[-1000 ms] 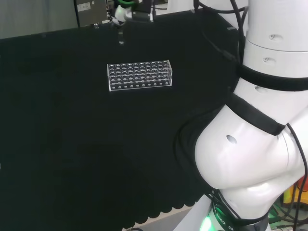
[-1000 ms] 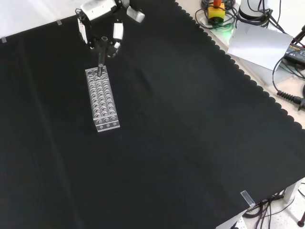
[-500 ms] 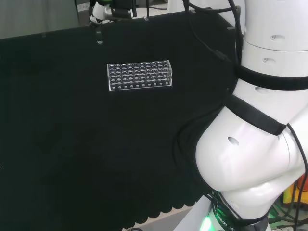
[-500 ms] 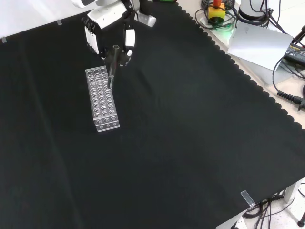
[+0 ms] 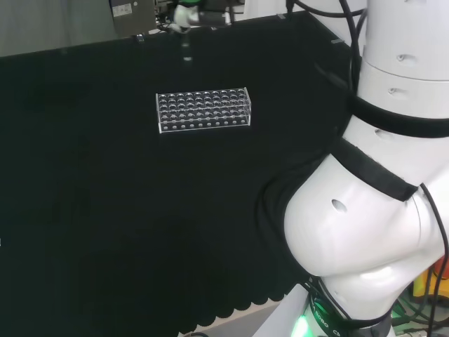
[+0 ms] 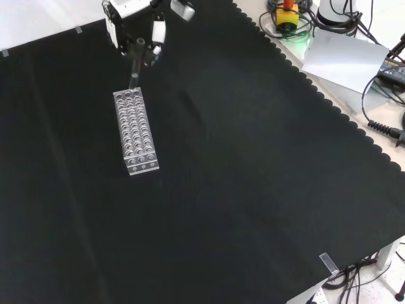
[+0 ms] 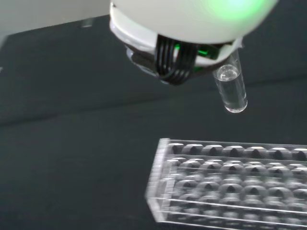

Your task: Shake the test tube.

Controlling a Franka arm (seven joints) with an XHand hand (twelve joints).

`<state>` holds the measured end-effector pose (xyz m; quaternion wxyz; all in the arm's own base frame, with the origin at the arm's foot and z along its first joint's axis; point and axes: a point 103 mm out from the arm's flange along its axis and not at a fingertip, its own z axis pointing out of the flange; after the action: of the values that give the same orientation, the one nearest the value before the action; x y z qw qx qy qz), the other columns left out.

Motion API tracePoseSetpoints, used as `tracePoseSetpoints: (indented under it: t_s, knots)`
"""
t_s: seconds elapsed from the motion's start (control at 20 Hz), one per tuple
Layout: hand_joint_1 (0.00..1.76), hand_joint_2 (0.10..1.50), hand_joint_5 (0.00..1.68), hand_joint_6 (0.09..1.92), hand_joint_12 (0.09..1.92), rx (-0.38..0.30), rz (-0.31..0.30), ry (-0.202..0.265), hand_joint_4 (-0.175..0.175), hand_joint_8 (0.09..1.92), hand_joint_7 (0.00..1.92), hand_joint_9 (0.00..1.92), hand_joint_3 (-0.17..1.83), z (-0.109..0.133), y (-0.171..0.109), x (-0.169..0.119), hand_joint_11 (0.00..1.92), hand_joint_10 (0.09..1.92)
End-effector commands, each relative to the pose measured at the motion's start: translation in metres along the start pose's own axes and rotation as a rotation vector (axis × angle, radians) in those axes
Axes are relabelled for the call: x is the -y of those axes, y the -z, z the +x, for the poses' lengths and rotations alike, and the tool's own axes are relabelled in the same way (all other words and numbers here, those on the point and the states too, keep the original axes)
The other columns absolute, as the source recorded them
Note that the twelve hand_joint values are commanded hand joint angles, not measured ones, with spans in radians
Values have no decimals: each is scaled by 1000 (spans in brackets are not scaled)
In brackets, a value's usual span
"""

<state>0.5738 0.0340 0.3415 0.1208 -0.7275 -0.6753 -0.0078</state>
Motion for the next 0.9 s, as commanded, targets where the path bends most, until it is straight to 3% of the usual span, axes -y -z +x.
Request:
tracePoseSetpoints:
  t_s: [0.05, 0.25, 0.4, 0.65, 0.9]
  knots:
    - [1439, 554, 1332, 552, 961, 63, -35, -213, -175, 634, 1411, 1358, 750, -103, 11, 13, 1227, 476]
    - [1439, 554, 1332, 551, 960, 82, -48, -290, -175, 633, 1411, 1359, 750, -133, 14, 20, 1227, 475]
    - [1439, 554, 1333, 550, 960, 48, -52, -295, -175, 632, 1411, 1359, 750, -149, 21, 21, 1226, 475]
    - [1439, 554, 1333, 549, 960, 64, -40, -232, -175, 631, 1412, 1360, 749, -120, 10, 17, 1226, 473]
    - [1439, 555, 1334, 548, 960, 40, -10, -130, -175, 629, 1413, 1360, 748, -59, -2, 7, 1226, 472]
